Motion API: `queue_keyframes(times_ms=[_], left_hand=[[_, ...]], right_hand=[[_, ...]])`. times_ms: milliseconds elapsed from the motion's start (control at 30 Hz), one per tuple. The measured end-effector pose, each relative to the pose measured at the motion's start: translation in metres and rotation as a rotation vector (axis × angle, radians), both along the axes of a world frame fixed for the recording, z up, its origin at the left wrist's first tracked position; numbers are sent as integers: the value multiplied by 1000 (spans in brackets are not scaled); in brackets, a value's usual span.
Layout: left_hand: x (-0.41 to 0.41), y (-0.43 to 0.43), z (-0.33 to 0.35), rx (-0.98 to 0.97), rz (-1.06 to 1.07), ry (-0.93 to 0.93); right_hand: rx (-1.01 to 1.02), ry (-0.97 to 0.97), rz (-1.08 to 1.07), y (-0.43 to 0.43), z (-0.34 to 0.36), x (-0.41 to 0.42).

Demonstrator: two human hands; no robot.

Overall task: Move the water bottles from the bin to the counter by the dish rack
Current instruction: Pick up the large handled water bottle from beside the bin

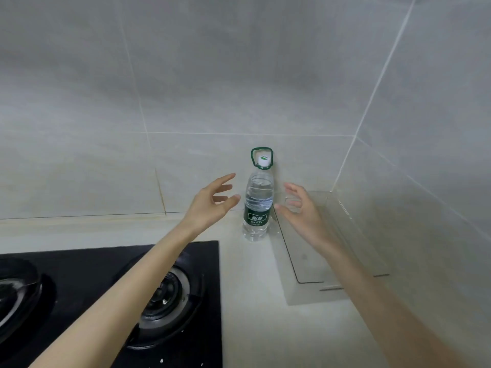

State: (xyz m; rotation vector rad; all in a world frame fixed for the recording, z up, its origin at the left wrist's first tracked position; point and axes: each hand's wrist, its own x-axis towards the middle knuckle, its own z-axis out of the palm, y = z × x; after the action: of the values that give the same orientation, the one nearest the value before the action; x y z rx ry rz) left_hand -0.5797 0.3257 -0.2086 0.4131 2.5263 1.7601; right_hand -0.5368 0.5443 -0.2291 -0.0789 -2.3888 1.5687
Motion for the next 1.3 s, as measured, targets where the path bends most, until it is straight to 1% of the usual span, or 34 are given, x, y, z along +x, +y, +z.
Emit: queue_keyframes(times_ms=[167,333,433,600,700,767,900,1200,1300], left_hand=[[-36,19,-20,8,30,-46],[-74,37,-47,17,93,-83],[-92,42,-63,18,112,-97],[-119,47,-102,-51,125,-139],[-126,52,-130,-125,103,-151],[-128,56,-149,-141,77,-194],[-131,71,-184,-120,19,-242],[-136,104,-216,44,90,-306],[-137,110,-220,94,110,-276]], right_hand=[[1,0,67,15,-15,-52],[19,-26,159,30,-47,-111],[7,-27,165,31,-64,-134],[-92,-26,157,27,-88,-158],[-114,-23,187,29,-96,-165],[-113,-20,215,32,-100,-168],[-107,4,242,35,-103,-172],[-128,22,237,40,-111,-179],[-145,25,207,39,-113,-179]])
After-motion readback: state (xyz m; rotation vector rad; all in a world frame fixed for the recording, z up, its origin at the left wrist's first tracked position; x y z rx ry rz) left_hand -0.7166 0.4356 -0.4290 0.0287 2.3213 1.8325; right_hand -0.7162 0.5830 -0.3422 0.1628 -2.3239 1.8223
